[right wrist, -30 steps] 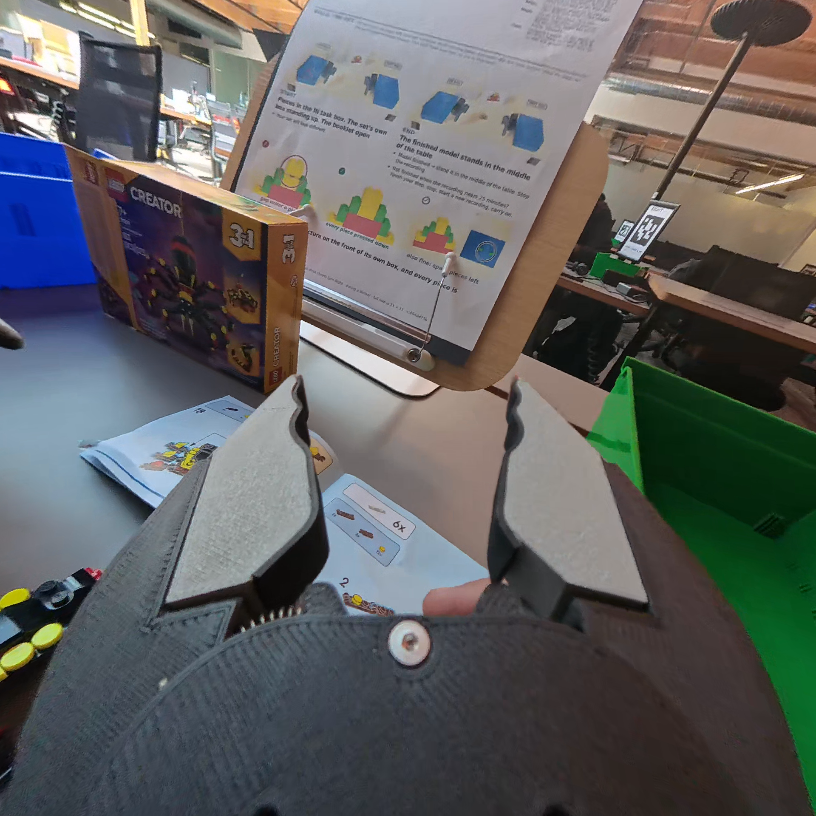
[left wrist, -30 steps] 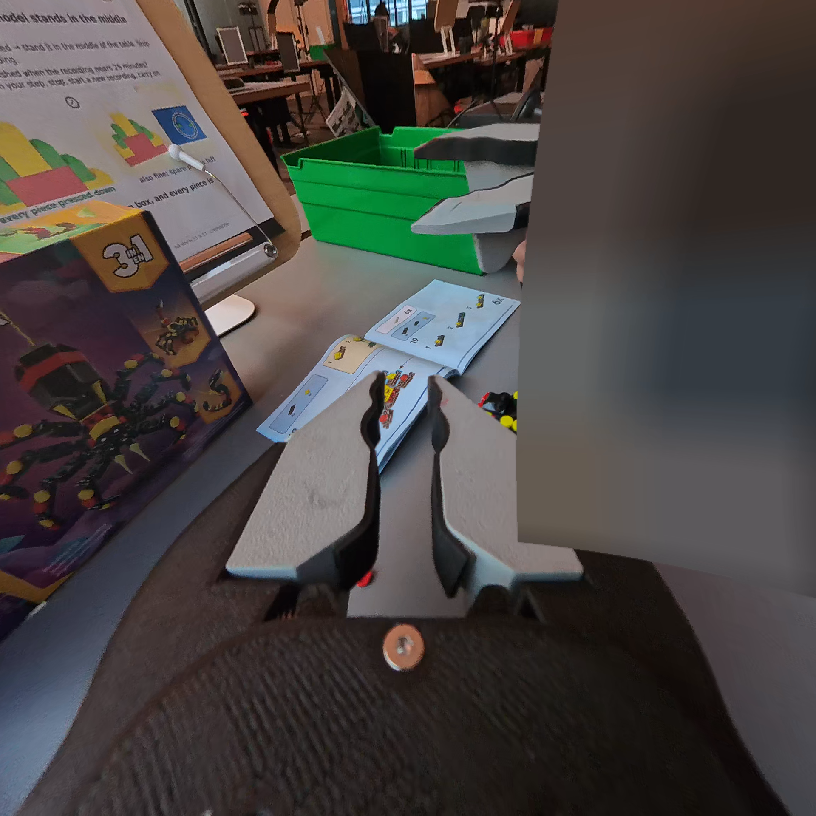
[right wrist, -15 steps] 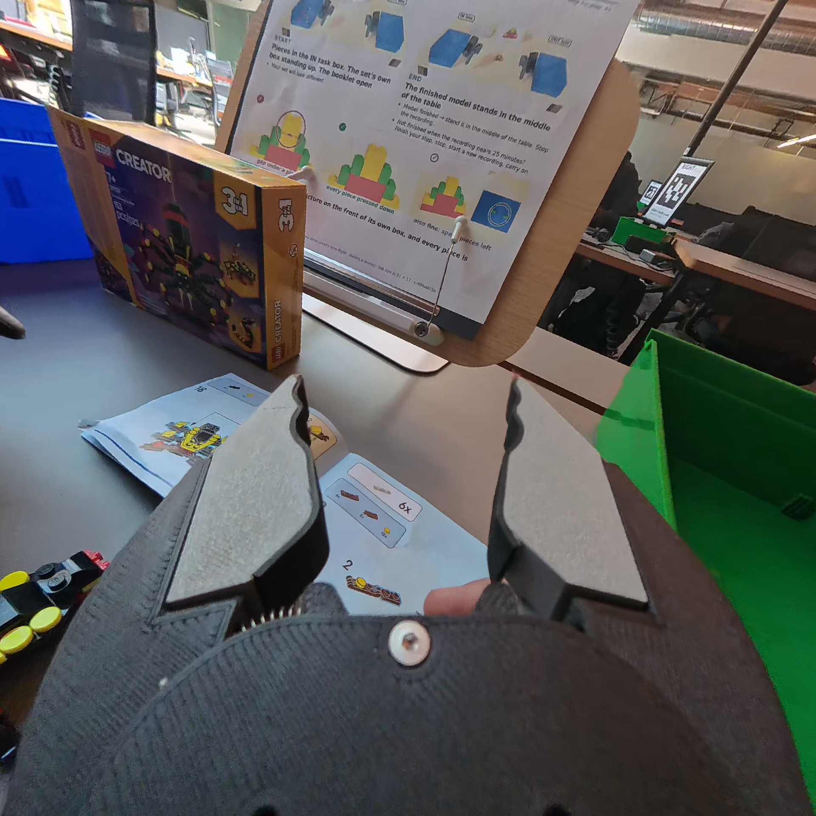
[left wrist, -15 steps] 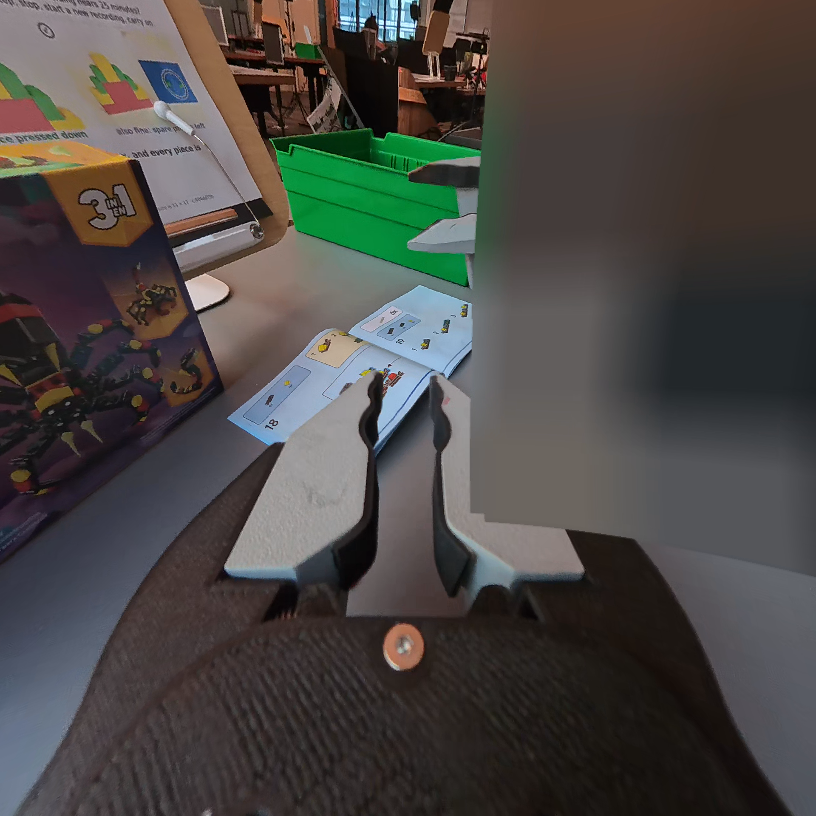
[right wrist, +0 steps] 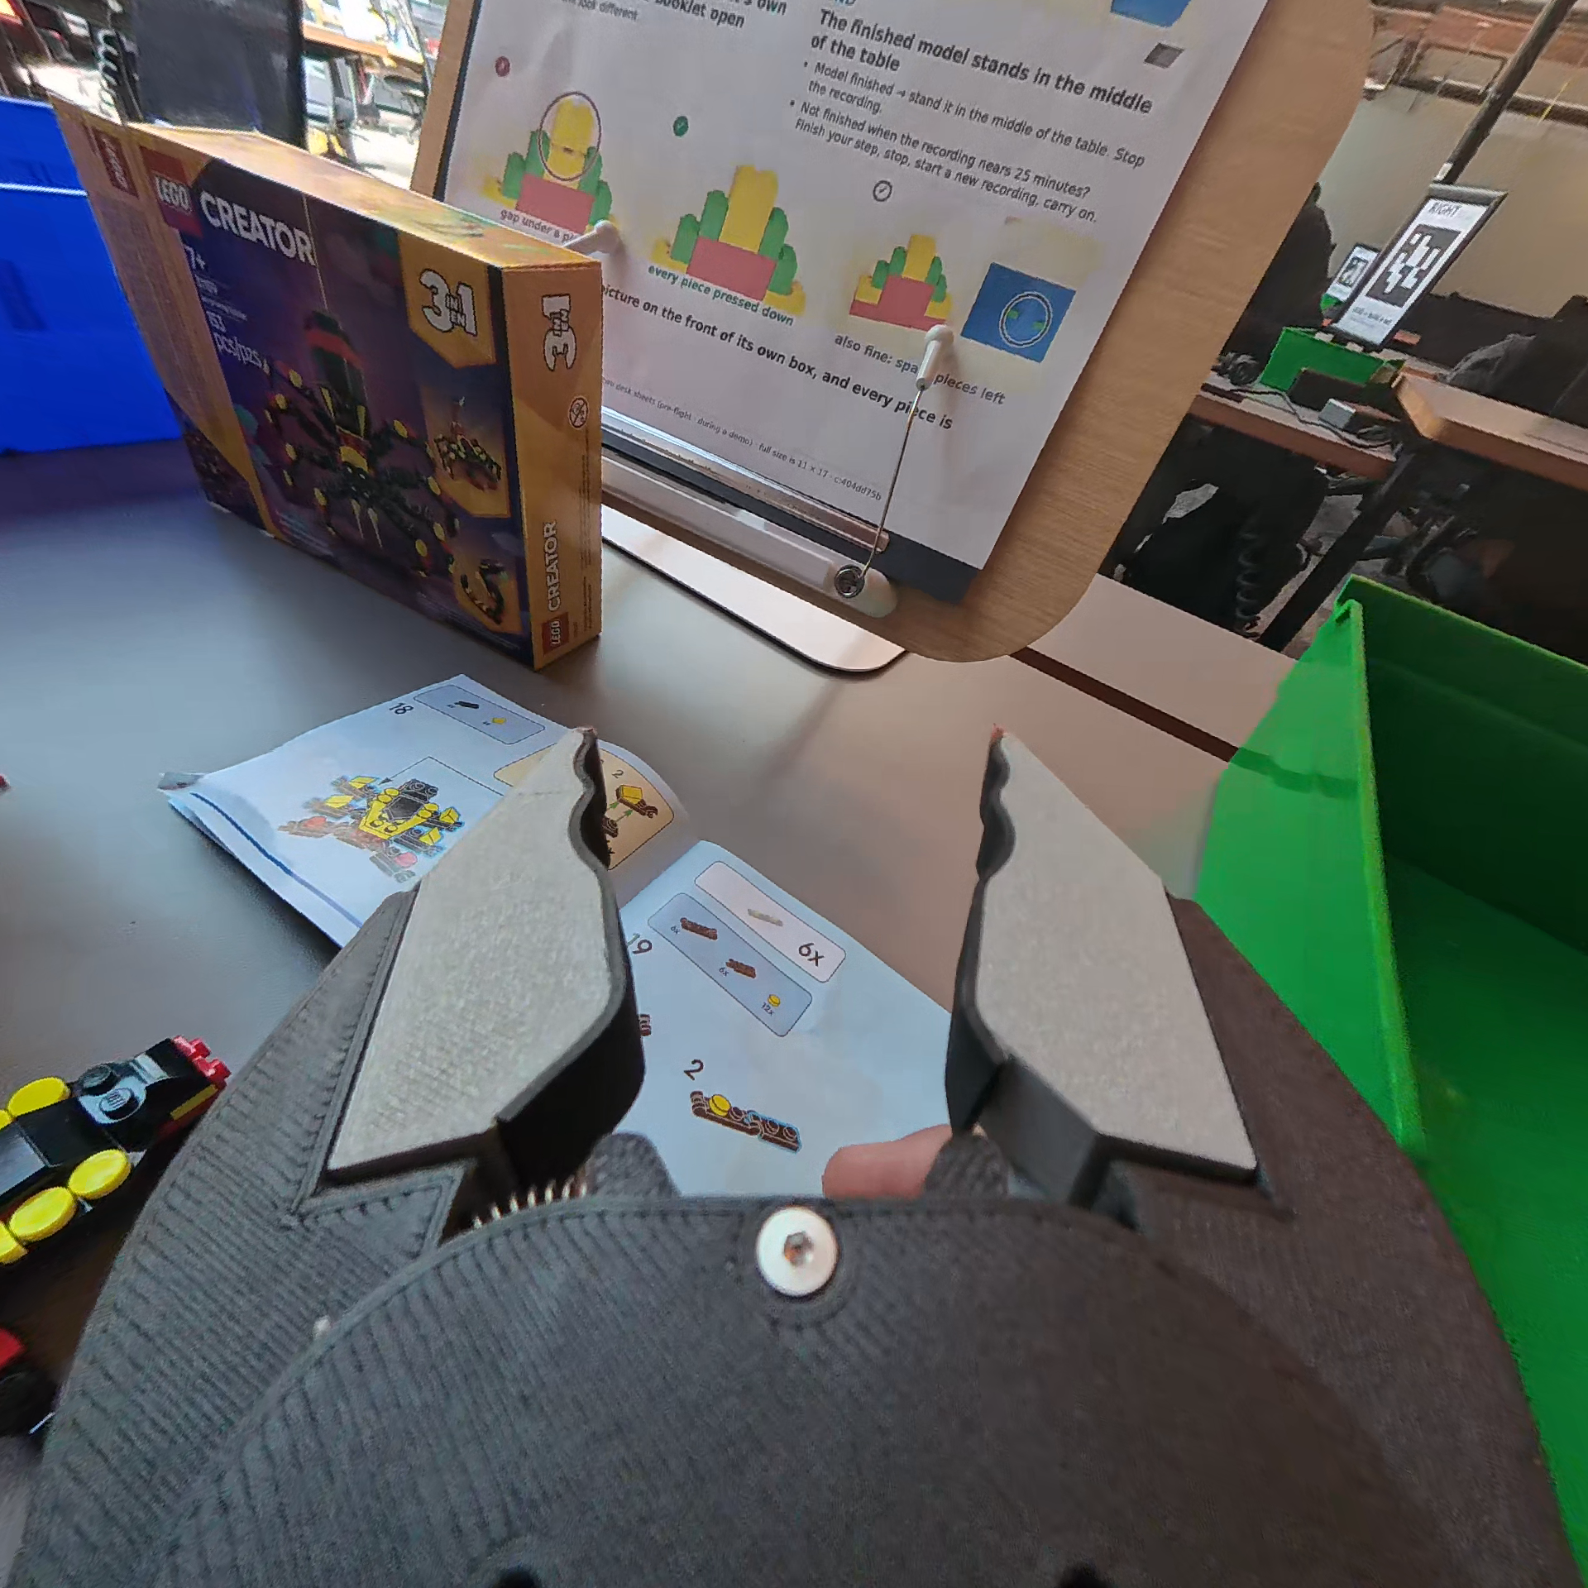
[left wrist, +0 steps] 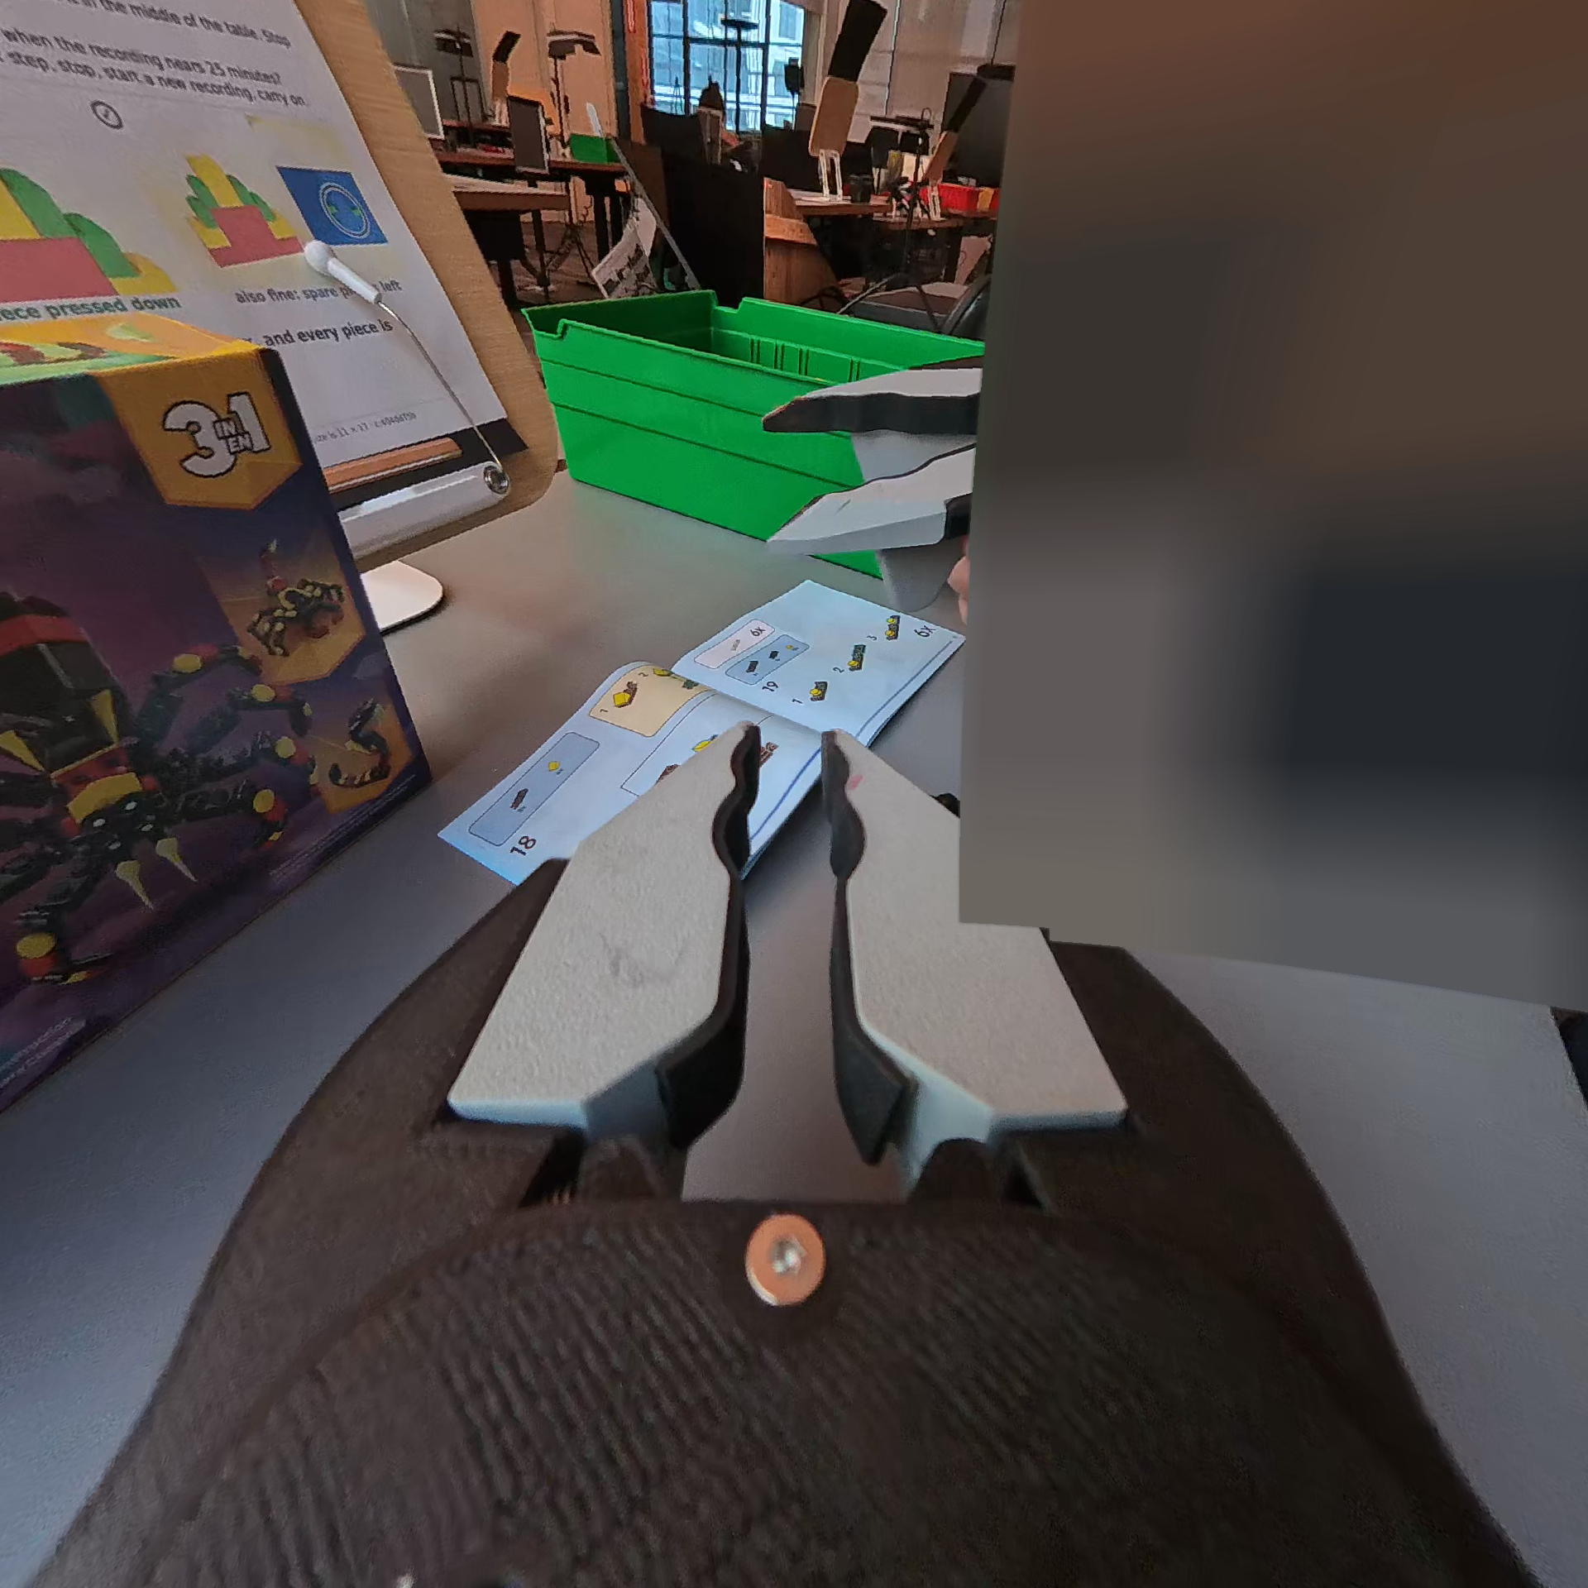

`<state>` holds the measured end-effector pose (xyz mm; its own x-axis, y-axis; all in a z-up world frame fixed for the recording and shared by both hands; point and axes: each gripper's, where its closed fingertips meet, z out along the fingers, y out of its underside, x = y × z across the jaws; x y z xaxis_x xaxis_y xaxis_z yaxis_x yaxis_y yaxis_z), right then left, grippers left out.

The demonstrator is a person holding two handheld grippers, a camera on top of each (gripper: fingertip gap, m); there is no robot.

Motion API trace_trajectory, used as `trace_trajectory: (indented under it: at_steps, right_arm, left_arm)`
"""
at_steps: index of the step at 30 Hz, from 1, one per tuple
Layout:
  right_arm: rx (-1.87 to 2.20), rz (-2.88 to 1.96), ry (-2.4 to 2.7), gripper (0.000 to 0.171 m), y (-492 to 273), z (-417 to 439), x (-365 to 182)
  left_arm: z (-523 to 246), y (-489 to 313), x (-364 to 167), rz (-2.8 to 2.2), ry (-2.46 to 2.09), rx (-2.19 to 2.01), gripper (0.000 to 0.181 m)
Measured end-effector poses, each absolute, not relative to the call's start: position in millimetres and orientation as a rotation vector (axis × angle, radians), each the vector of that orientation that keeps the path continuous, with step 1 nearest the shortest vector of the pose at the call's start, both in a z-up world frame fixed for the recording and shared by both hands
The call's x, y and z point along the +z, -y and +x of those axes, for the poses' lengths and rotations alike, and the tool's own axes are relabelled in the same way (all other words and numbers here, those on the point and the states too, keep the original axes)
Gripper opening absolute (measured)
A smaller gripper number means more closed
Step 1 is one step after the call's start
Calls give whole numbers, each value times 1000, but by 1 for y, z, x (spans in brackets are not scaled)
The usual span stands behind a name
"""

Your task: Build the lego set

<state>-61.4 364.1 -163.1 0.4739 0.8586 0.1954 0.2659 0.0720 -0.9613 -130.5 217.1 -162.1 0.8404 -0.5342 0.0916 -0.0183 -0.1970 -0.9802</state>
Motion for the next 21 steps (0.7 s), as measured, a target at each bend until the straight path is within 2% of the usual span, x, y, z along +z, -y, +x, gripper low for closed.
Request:
trace_trajectory:
  at_steps: [1,21]
  right_arm:
    - [604,-1482,1039,85,-364,-61,-164]
    - [708,-1565,1047,79,-361,-64,-175]
  left_arm:
    - [-132,-218,-162,-1725,-419,-500,11]
    - [-132,-216,-162,-1730,-406,-523,8]
